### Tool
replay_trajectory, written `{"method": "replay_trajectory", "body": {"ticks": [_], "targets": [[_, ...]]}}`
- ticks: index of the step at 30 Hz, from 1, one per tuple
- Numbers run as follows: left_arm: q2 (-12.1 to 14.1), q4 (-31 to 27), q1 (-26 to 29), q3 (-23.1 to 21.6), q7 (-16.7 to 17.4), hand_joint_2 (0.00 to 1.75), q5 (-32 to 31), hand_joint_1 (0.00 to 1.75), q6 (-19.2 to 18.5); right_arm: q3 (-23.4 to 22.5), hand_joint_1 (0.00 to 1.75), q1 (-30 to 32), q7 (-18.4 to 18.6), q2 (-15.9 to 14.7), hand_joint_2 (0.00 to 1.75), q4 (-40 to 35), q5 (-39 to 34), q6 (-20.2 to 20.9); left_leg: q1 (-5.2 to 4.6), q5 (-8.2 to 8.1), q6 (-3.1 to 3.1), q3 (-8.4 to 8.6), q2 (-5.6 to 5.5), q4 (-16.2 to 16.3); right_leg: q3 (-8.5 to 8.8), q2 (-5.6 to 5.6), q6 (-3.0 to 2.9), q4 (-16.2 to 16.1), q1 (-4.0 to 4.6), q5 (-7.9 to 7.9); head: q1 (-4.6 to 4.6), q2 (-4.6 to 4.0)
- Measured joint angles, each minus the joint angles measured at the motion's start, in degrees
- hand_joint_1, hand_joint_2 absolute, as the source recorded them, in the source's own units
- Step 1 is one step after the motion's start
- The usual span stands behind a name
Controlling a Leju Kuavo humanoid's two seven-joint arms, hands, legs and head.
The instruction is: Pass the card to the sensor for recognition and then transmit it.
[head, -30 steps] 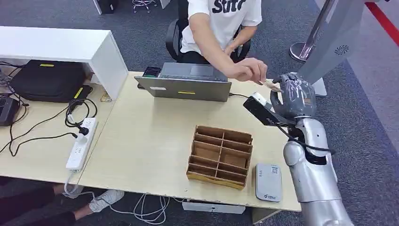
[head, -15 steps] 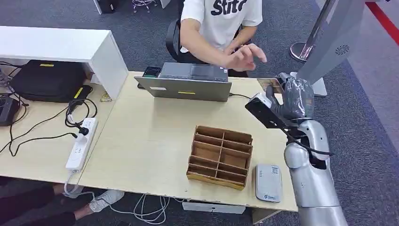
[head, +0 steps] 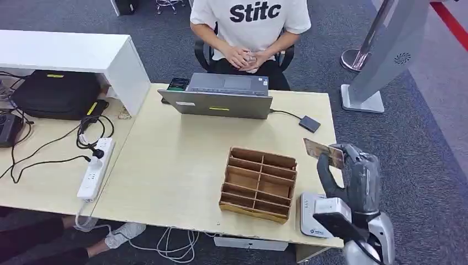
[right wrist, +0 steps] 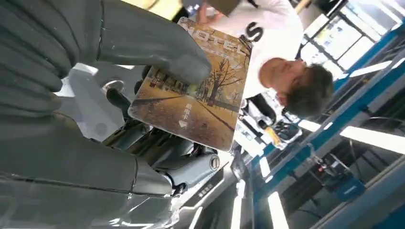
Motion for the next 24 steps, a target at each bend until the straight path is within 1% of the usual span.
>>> {"method": "replay_trajectory", "body": {"ticks": [2, 5, 6, 7, 8, 10, 12, 13, 14, 15, 17, 18, 19, 20, 21, 24], "targets": [[-0.11, 0.0, -0.04, 0.51, 0.0, 1.75, 0.24, 0.0, 0.07, 0.0, 1.55, 2.8, -0.26, -0.42, 1.75, -1.76, 0.02, -0.42, 0.0, 0.0, 0.0, 0.01, 0.02, 0.0, 0.0, 0.02, -0.01, 0.0, 0.0, -0.01, 0.0, 0.0], [-0.22, 0.0, -0.03, 0.88, 0.0, 1.75, 0.31, 0.0, 0.13, -0.02, 1.68, 5.1, -0.24, -0.88, 1.75, -3.81, 0.02, -0.61, 0.0, 0.0, 0.0, 0.01, 0.02, 0.0, 0.0, 0.02, -0.01, 0.0, 0.0, -0.01, 0.02, 0.0], [-0.24, 0.0, -0.03, 0.94, 0.0, 1.75, 0.33, 0.0, 0.17, -0.02, 1.66, 5.48, -0.22, -0.92, 1.75, -4.21, 0.07, -0.66, 0.0, 0.0, 0.0, 0.03, 0.02, 0.0, 0.0, 0.02, -0.01, 0.0, 0.0, -0.01, 0.0, 0.0], [-0.24, 0.0, -0.05, 0.99, 0.0, 1.75, 0.44, 0.0, 0.26, -0.02, 1.71, 5.91, -0.02, -0.94, 1.75, -4.58, 0.51, -0.77, 0.0, 0.0, 0.0, 0.05, 0.02, 0.0, 0.01, 0.02, -0.01, 0.0, 0.0, -0.01, 0.0, 0.0], [-0.29, 0.0, -0.06, 1.12, 0.0, 1.75, 0.76, 0.0, 0.48, -0.07, 1.68, 6.64, 0.55, -1.09, 1.75, -5.1, 1.34, -0.83, 0.0, 0.0, 0.0, 0.07, 0.02, 0.0, 0.03, 0.0, -0.01, 0.0, 0.0, -0.01, 0.0, 0.0], [-0.42, 0.0, 0.01, 1.62, 0.0, 1.75, 1.47, 0.0, 0.68, -0.42, 1.69, 9.14, 2.2, -1.47, 1.75, -5.97, 3.69, -0.55, 0.0, 0.0, 0.0, 0.06, -0.02, 0.0, 0.06, -0.04, -0.01, 0.0, 0.0, -0.02, 0.0, 0.0], [-0.61, 0.0, 0.11, 2.27, 0.02, 1.75, 1.99, 0.0, 1.03, -0.98, 1.66, 11.55, 3.63, -2.21, 1.75, -6.19, 5.8, 0.33, 0.0, 0.0, 0.01, 0.04, -0.01, 0.0, 0.06, -0.02, -0.01, 0.0, 0.0, -0.02, 0.0, 0.0], [-0.66, 0.0, 0.15, 2.45, 0.02, 1.75, 2.19, 0.0, 1.07, -1.16, 1.69, 12.42, 4.39, -2.74, 1.75, -6.19, 6.67, 0.83, 0.0, -0.02, 0.0, 0.03, 0.01, 0.0, 0.04, 0.01, -0.01, 0.0, 0.0, -0.02, 0.0, 0.0], [-0.7, 0.0, 0.18, 2.58, 0.02, 1.75, 2.29, 0.0, 1.07, -1.27, 1.64, 13.13, 5.12, -3.24, 1.75, -6.17, 7.33, 1.25, 0.0, -0.04, 0.0, 0.04, 0.03, 0.0, 0.04, 0.03, -0.01, 0.0, 0.0, -0.03, 0.0, 0.0], [-0.7, 0.0, 0.17, 2.71, 0.02, 1.75, 2.36, 0.0, 1.09, -1.42, 1.66, 13.55, 6.08, -3.52, 1.75, -6.06, 8.33, 1.57, 0.0, -0.04, 0.0, 0.04, 0.05, 0.0, 0.04, 0.05, -0.01, 0.0, 0.0, -0.03, 0.0, 0.0], [-0.74, 0.0, 0.19, 3.06, 0.0, 1.75, 2.38, 0.0, 1.11, -1.77, 1.66, 13.87, 9.05, -4.13, 1.75, -5.25, 12.76, 1.11, 0.0, -0.05, 0.01, 0.04, 0.04, 0.0, 0.04, 0.04, 0.0, 0.0, 0.0, -0.04, 0.0, 0.0], [-0.81, 0.0, 0.19, 3.19, 0.0, 1.75, 2.38, 0.0, 1.18, -1.81, 1.66, 13.85, 11.39, -4.24, 1.75, -4.59, 17.84, -0.06, 0.0, -0.04, 0.01, 0.04, 0.04, 0.0, 0.04, 0.04, 0.0, 0.0, 0.0, -0.04, 0.0, 0.0], [-0.9, 0.0, 0.18, 3.35, 0.0, 1.75, 2.36, 0.0, 1.27, -1.81, 1.66, 13.77, 14.48, -4.26, 1.75, -3.74, 24.17, -1.76, 0.0, -0.04, 0.01, 0.05, 0.04, 0.0, 0.04, 0.04, 0.0, 0.0, 0.0, -0.03, 0.0, 0.0], [-0.96, 0.0, 0.17, 3.41, 0.0, 1.75, 2.36, 0.0, 1.46, -1.81, 1.66, 13.77, 16.53, -4.26, 1.75, -3.02, 28.78, -2.85, -0.01, -0.04, 0.01, 0.05, 0.04, 0.0, 0.05, 0.04, -0.01, 0.0, 0.0, -0.03, 0.0, 0.0], [-1.03, 0.0, 0.17, 3.43, 0.0, 1.75, 2.36, 0.0, 1.55, -1.81, 1.66, 13.74, 17.22, -4.26, 1.75, -2.54, 30.58, -3.39, 0.0, -0.04, 0.01, 0.05, 0.04, 0.0, 0.05, 0.03, -0.01, 0.0, 0.0, -0.03, 0.0, 0.0], [-1.23, 0.0, 0.17, 3.65, 0.0, 1.75, 2.34, 0.0, 1.57, -1.79, 1.66, 13.64, 17.99, -4.26, 1.75, -1.45, 31.56, -3.94, 0.0, -0.04, 0.0, 0.06, 0.04, 0.0, 0.05, 0.04, -0.01, 0.01, 0.0, -0.03, 0.0, 0.0]]}}
